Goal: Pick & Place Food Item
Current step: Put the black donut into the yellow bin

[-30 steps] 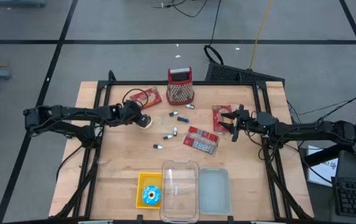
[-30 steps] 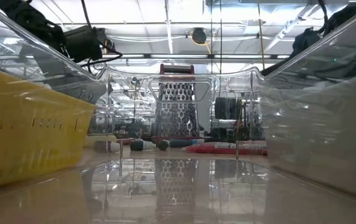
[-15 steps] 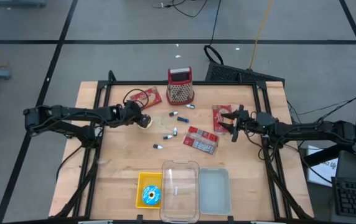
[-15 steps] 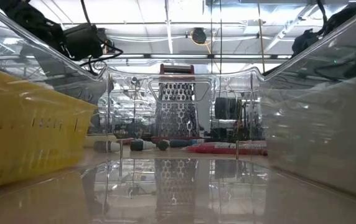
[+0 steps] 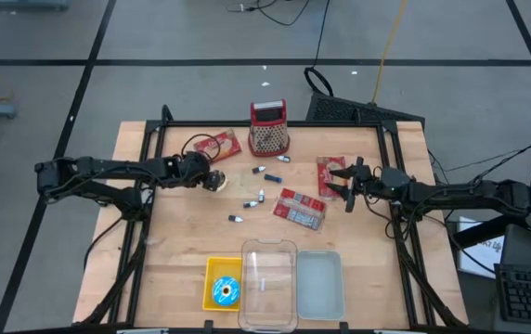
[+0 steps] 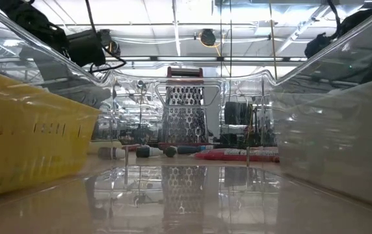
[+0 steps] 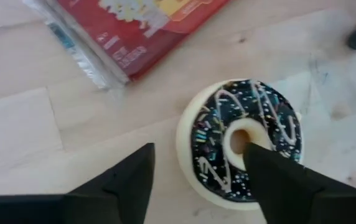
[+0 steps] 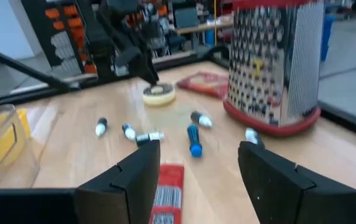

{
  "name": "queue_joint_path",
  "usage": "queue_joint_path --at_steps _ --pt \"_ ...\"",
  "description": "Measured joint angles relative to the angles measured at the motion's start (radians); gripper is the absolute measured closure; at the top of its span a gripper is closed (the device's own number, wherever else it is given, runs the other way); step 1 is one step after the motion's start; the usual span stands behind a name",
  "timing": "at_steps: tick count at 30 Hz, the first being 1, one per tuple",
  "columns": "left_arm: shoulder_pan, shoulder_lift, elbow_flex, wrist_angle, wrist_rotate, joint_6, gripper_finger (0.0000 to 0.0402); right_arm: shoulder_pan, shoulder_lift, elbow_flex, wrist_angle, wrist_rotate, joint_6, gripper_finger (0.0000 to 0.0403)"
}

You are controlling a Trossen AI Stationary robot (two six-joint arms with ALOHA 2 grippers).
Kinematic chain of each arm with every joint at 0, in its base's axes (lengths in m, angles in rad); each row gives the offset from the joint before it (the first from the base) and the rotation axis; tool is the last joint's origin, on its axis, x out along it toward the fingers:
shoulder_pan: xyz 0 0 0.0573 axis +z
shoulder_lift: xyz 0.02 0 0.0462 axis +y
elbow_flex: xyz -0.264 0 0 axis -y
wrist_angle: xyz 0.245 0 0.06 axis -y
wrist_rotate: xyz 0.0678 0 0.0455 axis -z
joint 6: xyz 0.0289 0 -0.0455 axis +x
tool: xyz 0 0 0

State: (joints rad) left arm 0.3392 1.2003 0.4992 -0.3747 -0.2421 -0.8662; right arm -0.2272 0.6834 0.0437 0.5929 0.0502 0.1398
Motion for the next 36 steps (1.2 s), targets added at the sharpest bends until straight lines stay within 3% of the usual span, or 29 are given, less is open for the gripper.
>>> queue_joint_path --at_steps 8,16,24,28,36 --pt "0.000 0.025 0.000 0.024 -0.041 -0.008 0.0093 0.000 0.000 0.000 0.031 0.000 -0.010 0.0198" --pt "-0.001 0.122 0.000 0.042 -0.052 -0.037 0.0092 0.000 0.000 0.000 0.031 0.000 -0.016 0.0199" --pt "-0.001 0.136 0.000 0.139 -0.079 -0.025 0.0092 0.000 0.000 -0.001 0.023 0.001 -0.014 0.0202" --pt "-0.001 0.136 0.000 0.178 -0.055 -0.019 0.0112 0.000 0.000 -0.001 0.023 0.001 -0.013 0.0202" --pt "-0.001 0.136 0.000 0.176 -0.042 -0.019 0.0190 0.000 0.000 -0.001 0.023 0.001 -0.013 0.0202"
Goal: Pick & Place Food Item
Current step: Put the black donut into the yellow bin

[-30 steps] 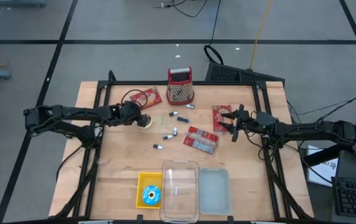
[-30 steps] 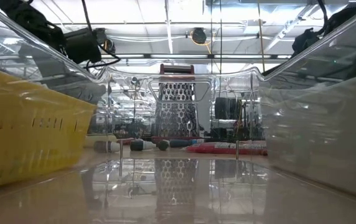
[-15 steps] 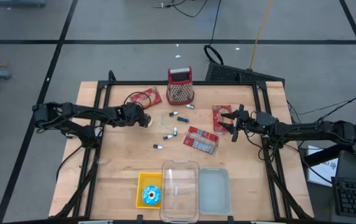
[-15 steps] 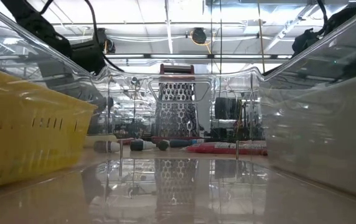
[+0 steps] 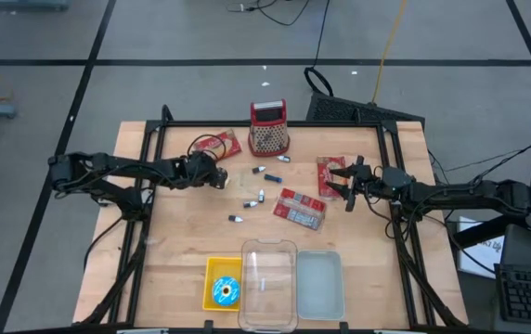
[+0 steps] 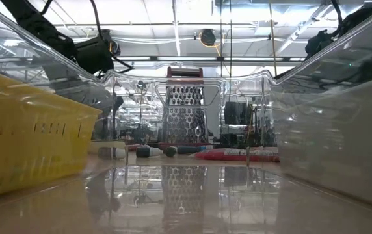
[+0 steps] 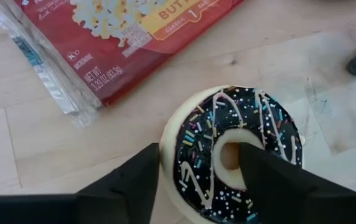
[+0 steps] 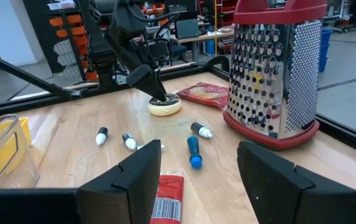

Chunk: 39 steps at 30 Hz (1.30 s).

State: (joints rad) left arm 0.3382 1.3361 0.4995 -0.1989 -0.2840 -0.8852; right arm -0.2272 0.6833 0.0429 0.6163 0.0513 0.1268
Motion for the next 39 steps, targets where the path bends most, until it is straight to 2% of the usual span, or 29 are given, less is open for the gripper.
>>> queue_joint_path --at_steps 10,25,39 --pt "0.000 0.000 0.000 0.000 0.002 0.010 0.0247 0.000 0.000 0.000 0.000 0.000 0.004 0.0202" --pt "0.000 0.000 0.000 -0.001 0.001 0.073 0.0295 0.000 0.000 0.000 0.000 0.003 0.004 0.0202" --pt "-0.017 -0.016 0.006 0.013 -0.005 0.171 0.0377 0.000 0.000 0.000 0.000 0.004 0.003 0.0202"
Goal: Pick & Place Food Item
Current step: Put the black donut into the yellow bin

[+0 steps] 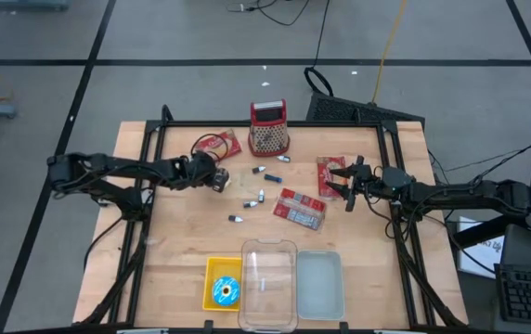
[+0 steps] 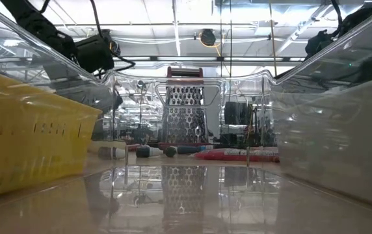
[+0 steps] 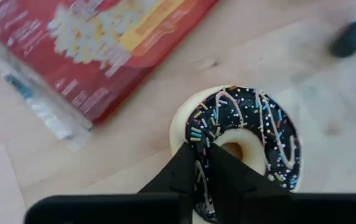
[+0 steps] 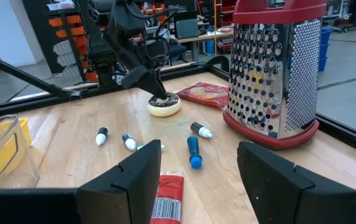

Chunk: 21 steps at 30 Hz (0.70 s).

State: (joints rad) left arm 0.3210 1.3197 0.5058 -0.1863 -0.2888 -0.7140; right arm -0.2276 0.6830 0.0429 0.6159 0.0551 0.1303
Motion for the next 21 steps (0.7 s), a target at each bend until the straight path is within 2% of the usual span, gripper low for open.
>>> queue_joint_path --at_steps 4,11,15,21 --pt "-0.041 -0.019 0.028 0.002 -0.025 0.059 0.0393 0.000 0.000 0.000 0.000 0.000 0.000 0.0202" --pt "-0.194 -0.104 0.063 -0.059 -0.156 0.132 0.0391 0.000 0.000 0.000 0.000 0.000 0.000 0.0202" --pt "-0.336 -0.160 0.073 -0.076 -0.245 0.118 0.0393 0.000 0.000 0.000 -0.002 0.004 -0.003 0.0202" --pt "-0.635 -0.207 0.072 -0.046 -0.367 0.097 0.0396 0.000 0.001 0.000 -0.009 0.028 -0.004 0.0202"
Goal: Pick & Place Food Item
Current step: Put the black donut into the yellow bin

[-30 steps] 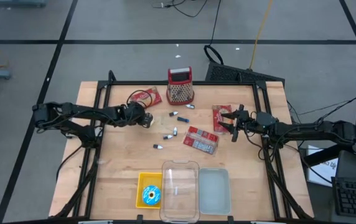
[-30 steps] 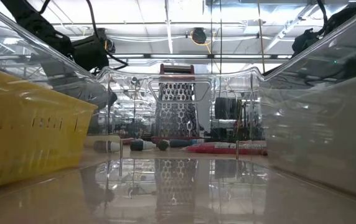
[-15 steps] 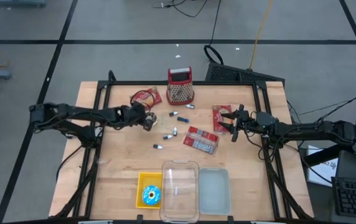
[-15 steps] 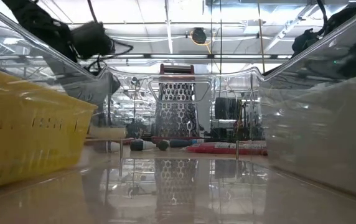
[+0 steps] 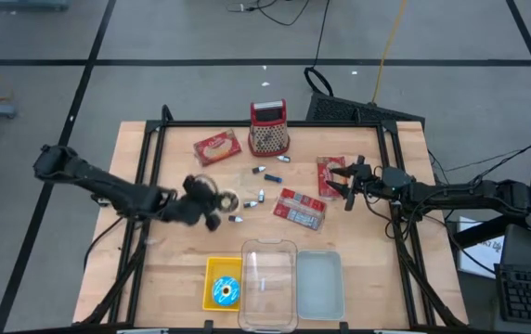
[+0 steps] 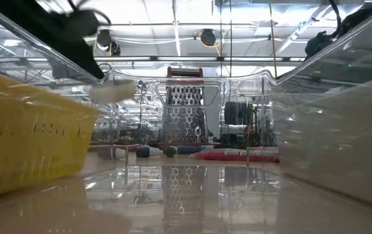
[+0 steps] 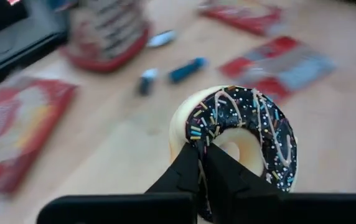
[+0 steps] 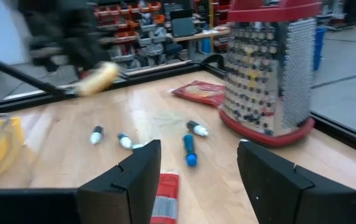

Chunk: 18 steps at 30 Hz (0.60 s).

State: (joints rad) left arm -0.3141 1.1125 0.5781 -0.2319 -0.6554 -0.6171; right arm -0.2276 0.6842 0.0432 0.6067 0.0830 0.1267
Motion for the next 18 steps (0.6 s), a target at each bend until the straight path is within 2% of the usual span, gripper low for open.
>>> queue_joint_path --at_steps 4,10,14,18 --pt "-0.186 -0.002 0.000 0.087 -0.036 -0.012 0.0393 0.000 0.001 0.000 0.001 0.022 -0.004 0.0202" --pt "-0.382 0.042 0.000 0.138 0.001 -0.052 0.0396 0.000 0.001 0.000 0.005 0.022 -0.004 0.0202" --pt "-0.450 0.096 0.000 0.137 -0.002 -0.108 0.0392 0.000 0.001 0.000 0.007 0.022 0.010 0.0202" --pt "-0.455 0.172 0.000 0.137 0.013 -0.137 0.0393 0.000 0.001 0.000 0.010 0.022 0.011 0.0202"
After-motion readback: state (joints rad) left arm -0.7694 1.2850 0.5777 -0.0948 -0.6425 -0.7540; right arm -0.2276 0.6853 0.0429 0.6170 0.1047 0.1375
